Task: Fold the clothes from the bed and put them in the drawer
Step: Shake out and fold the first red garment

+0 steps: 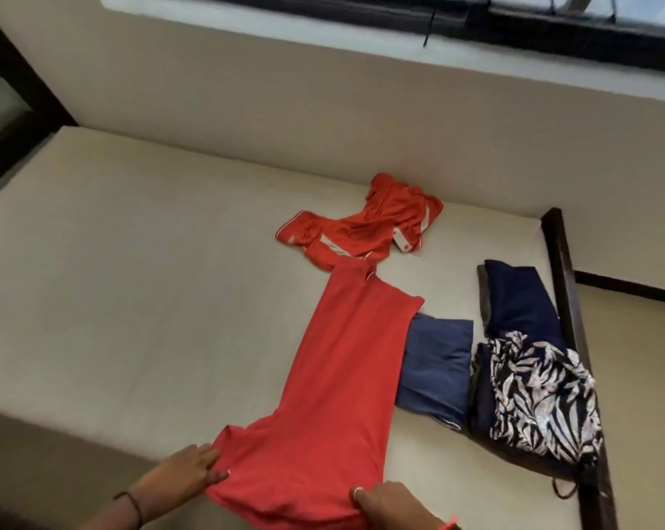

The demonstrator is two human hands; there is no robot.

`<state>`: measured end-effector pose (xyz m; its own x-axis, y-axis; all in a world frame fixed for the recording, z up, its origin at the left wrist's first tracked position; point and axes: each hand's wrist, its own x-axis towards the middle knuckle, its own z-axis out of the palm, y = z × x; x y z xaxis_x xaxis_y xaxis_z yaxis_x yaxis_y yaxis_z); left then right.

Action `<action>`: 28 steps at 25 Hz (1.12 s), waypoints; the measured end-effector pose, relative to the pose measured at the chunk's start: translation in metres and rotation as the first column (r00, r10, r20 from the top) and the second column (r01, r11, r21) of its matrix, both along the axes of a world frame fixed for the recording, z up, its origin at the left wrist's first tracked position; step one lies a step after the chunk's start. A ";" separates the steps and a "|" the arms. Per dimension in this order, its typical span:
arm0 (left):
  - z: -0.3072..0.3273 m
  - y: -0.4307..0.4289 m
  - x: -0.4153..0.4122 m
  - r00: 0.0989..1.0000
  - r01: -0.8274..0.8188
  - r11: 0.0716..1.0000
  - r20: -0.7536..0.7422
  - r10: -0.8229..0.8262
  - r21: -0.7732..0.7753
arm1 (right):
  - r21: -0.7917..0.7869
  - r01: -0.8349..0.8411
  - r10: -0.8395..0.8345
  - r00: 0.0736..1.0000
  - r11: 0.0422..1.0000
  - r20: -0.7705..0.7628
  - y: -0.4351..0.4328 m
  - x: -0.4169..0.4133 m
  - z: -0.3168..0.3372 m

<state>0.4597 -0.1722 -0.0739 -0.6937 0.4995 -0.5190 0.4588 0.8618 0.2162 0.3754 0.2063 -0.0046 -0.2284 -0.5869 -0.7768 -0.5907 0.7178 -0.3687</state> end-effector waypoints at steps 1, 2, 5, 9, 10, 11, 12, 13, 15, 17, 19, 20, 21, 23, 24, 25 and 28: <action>-0.016 -0.004 0.018 1.000 -0.006 1.000 0.019 0.006 -0.003 | 0.027 -0.007 0.006 1.000 1.000 0.017 -0.001 0.013 -0.011; -0.029 -0.008 0.032 1.000 -0.018 1.000 0.015 0.018 0.017 | 0.061 -0.002 -0.001 0.999 0.998 0.040 -0.004 0.022 -0.018; -0.037 -0.015 0.046 0.997 0.072 0.997 0.016 -0.072 -0.005 | 0.035 0.071 -0.074 0.993 0.997 0.090 -0.003 0.041 -0.030; -0.014 -0.020 0.008 0.994 0.087 0.994 -0.073 -0.082 0.069 | -0.020 0.247 -0.244 0.966 0.969 0.088 0.002 0.040 -0.029; -0.007 -0.020 -0.009 0.995 0.061 0.995 -0.077 -0.055 0.080 | -0.016 0.314 -0.311 0.945 0.949 0.101 0.004 0.036 -0.028; -0.001 -0.018 -0.027 0.999 0.030 0.997 -0.047 -0.026 0.077 | -0.021 0.383 -0.378 0.918 0.923 0.123 0.007 0.033 -0.027; 0.004 -0.015 -0.049 1.000 -0.014 0.996 0.006 0.013 0.085 | -0.040 0.444 -0.434 0.888 0.895 0.148 0.011 0.030 -0.028; 0.011 -0.010 -0.072 0.999 -0.041 0.995 0.029 0.038 0.096 | -0.059 0.500 -0.482 0.855 0.864 0.189 0.015 0.028 -0.028; 0.025 0.004 -0.119 0.996 -0.068 0.988 0.058 0.061 0.135 | -0.062 0.588 -0.554 0.788 0.806 0.269 0.023 0.026 -0.027; 0.033 0.029 -0.167 0.996 -0.094 0.971 0.018 0.092 0.222 | -0.040 0.664 -0.621 0.718 0.747 0.314 0.034 0.028 -0.029; 0.037 0.063 -0.206 0.997 -0.057 0.958 -0.038 0.070 0.280 | -0.024 0.751 -0.691 0.619 0.660 0.373 0.043 0.033 -0.032; 0.037 0.081 -0.219 0.997 -0.032 0.954 -0.061 0.052 0.299 | -0.021 0.783 -0.715 0.578 0.622 0.394 0.047 0.034 -0.032; 0.033 0.099 -0.230 0.995 -0.009 0.951 -0.092 0.039 0.309 | -0.018 0.808 -0.737 0.547 0.589 0.397 0.050 0.034 -0.032; 0.016 0.126 -0.239 0.980 0.005 0.953 -0.193 0.056 0.303 | -0.038 0.843 -0.776 0.511 0.537 0.370 0.056 0.032 -0.031; 0.004 0.134 -0.238 0.970 -0.010 0.959 -0.231 0.078 0.285 | -0.043 0.856 -0.788 0.493 0.515 0.367 0.060 0.029 -0.031; -0.007 0.138 -0.234 0.969 -0.024 0.967 -0.233 0.085 0.255 | -0.051 0.876 -0.802 0.460 0.479 0.382 0.064 0.027 -0.033; -0.041 0.141 -0.201 0.996 0.053 0.986 0.057 -0.063 0.161 | -0.135 0.911 -0.789 0.406 0.390 0.461 0.076 0.017 -0.033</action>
<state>0.2591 -0.0317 -0.1152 -0.6300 0.6177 -0.4706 0.4886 0.7863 0.3781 0.3921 0.2823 -0.0372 -0.5699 -0.4178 -0.7076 0.4411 0.5709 -0.6924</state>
